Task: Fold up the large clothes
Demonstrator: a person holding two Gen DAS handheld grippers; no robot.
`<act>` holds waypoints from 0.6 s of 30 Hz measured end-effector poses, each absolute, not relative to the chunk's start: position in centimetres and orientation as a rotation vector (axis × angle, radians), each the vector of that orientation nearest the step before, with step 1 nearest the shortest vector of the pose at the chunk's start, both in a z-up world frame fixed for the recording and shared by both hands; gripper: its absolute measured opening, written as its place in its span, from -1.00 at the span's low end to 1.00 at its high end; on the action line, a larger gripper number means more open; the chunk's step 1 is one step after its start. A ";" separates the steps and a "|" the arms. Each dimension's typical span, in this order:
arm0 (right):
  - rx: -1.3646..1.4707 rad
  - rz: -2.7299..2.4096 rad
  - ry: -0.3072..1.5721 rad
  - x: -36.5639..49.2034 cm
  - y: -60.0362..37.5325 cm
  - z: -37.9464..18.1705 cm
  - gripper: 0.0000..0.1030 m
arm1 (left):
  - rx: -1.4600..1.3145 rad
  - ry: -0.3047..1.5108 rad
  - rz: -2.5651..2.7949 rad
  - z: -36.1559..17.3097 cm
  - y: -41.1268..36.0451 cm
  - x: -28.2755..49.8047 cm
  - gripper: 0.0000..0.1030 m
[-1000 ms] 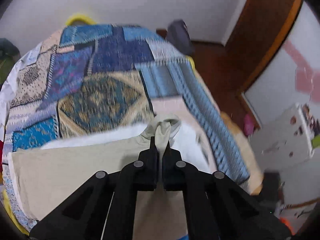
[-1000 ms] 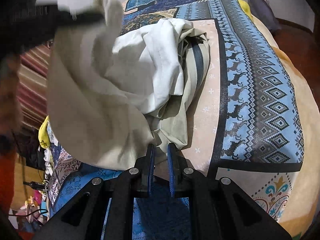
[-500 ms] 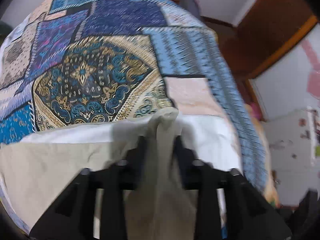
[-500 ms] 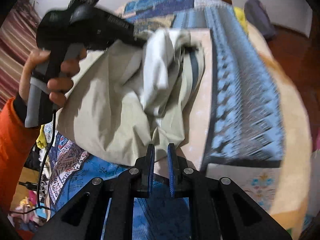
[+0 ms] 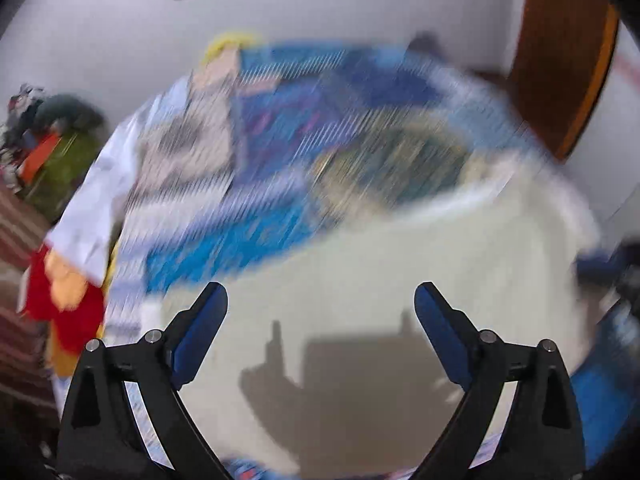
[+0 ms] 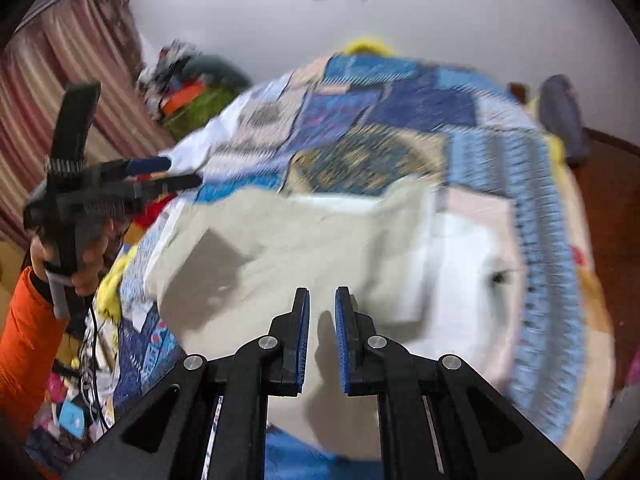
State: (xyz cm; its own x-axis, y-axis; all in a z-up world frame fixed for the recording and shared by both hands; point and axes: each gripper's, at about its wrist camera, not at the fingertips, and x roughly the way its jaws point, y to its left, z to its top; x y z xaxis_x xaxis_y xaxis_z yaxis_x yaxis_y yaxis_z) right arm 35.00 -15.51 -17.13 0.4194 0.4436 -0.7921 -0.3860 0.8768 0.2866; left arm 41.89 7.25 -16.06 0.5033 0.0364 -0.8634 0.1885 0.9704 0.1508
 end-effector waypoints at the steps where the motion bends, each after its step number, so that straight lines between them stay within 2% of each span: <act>1: 0.031 0.496 1.040 35.6 -14.8 -18.4 -0.85 | 0.262 1.082 -0.064 -18.3 8.4 41.6 0.85; 4: -0.046 0.424 1.121 37.2 -14.9 -22.8 -0.85 | 0.283 1.164 -0.002 -24.0 11.3 41.0 0.86; 9: -0.096 0.295 1.089 37.2 -19.1 -21.9 -0.86 | 0.121 1.177 0.123 -26.5 17.2 41.3 0.86; 13: -0.071 0.227 1.100 36.6 -20.8 -19.2 -0.85 | 0.006 1.119 0.174 -25.1 20.9 40.0 0.77; 18: -0.097 0.239 0.958 34.8 -18.7 -14.4 -0.85 | -0.141 1.001 0.160 -21.5 24.1 35.3 0.77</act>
State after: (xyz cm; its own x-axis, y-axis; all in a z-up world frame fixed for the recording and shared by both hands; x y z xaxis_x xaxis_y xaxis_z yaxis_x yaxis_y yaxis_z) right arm 34.77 -18.66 -14.38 0.5515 0.1584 -0.8190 -0.2444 0.9694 0.0230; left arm 35.30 24.08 -21.51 0.5293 0.0689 -0.8456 -0.1985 0.9791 -0.0444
